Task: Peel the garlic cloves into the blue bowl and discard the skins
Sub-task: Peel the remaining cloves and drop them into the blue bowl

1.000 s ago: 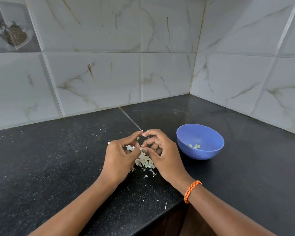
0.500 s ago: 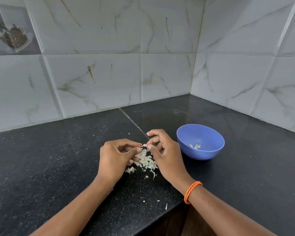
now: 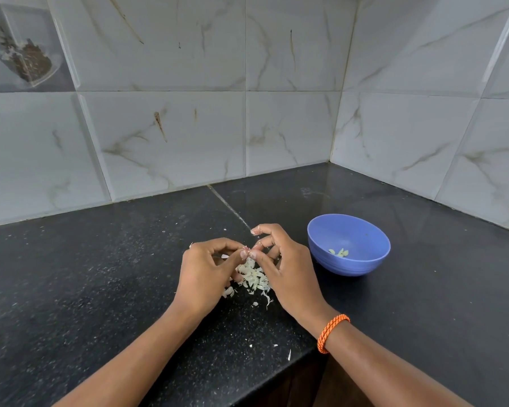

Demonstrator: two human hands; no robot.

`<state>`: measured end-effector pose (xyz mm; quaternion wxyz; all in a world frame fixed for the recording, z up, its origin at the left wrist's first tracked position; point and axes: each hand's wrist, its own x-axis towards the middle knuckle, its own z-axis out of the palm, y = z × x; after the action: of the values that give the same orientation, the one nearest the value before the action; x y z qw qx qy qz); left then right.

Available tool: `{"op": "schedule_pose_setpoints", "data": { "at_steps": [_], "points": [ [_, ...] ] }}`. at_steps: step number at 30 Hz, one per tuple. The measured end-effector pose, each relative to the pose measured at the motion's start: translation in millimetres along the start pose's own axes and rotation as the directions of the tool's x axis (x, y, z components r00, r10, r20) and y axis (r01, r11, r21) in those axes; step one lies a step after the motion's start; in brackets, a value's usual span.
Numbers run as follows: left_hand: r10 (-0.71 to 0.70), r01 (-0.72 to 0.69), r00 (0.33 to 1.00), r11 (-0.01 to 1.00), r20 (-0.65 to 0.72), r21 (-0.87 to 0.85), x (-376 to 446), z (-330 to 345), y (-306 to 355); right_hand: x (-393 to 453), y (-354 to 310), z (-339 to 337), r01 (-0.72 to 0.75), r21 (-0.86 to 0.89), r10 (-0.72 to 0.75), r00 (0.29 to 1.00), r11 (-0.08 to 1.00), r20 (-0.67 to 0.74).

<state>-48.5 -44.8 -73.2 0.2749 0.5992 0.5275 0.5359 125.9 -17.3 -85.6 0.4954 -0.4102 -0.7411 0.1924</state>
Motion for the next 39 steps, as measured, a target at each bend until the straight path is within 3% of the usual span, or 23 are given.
{"op": "schedule_pose_setpoints", "data": {
  "at_steps": [8,12,18,22,28,31,34,39],
  "points": [
    [0.025,-0.025,0.999,1.0,-0.032,0.004,1.3,-0.3,-2.6,-0.1,-3.6,-2.3,0.009,0.041,-0.009,1.0,0.999,0.006],
    [0.027,-0.027,1.0,0.999,-0.014,0.019,-0.6,1.8,-1.5,-0.1,-1.6,-2.3,0.058,-0.118,-0.069,0.993,0.991,-0.094],
    [0.003,-0.003,1.0,1.0,-0.028,0.002,-1.6,1.9,-2.1,-1.2,-2.6,-3.3,0.096,-0.045,-0.099,0.991,0.994,-0.085],
    [0.015,-0.014,1.0,1.0,0.015,-0.014,-1.8,3.3,-2.5,-1.2,-2.1,-3.7,0.014,0.086,-0.012,1.0,0.996,-0.021],
    [0.093,-0.093,0.996,0.995,0.017,0.028,1.7,3.9,-8.3,1.5,3.0,-4.4,-0.072,0.103,0.077,0.996,0.992,-0.037],
    [0.078,-0.078,0.996,0.997,-0.035,0.0,2.9,1.8,-7.3,0.3,3.2,-5.3,-0.052,0.046,0.055,0.995,0.998,-0.085],
    [0.092,-0.091,0.994,0.996,-0.06,0.019,4.4,-2.4,-6.2,-0.8,0.5,-6.3,0.029,-0.123,-0.048,0.988,0.992,-0.147],
    [0.09,-0.088,0.994,0.995,-0.058,0.038,2.6,-2.3,-6.1,1.8,1.2,-9.1,0.109,-0.4,-0.104,0.994,0.91,0.034]
  ]
}}
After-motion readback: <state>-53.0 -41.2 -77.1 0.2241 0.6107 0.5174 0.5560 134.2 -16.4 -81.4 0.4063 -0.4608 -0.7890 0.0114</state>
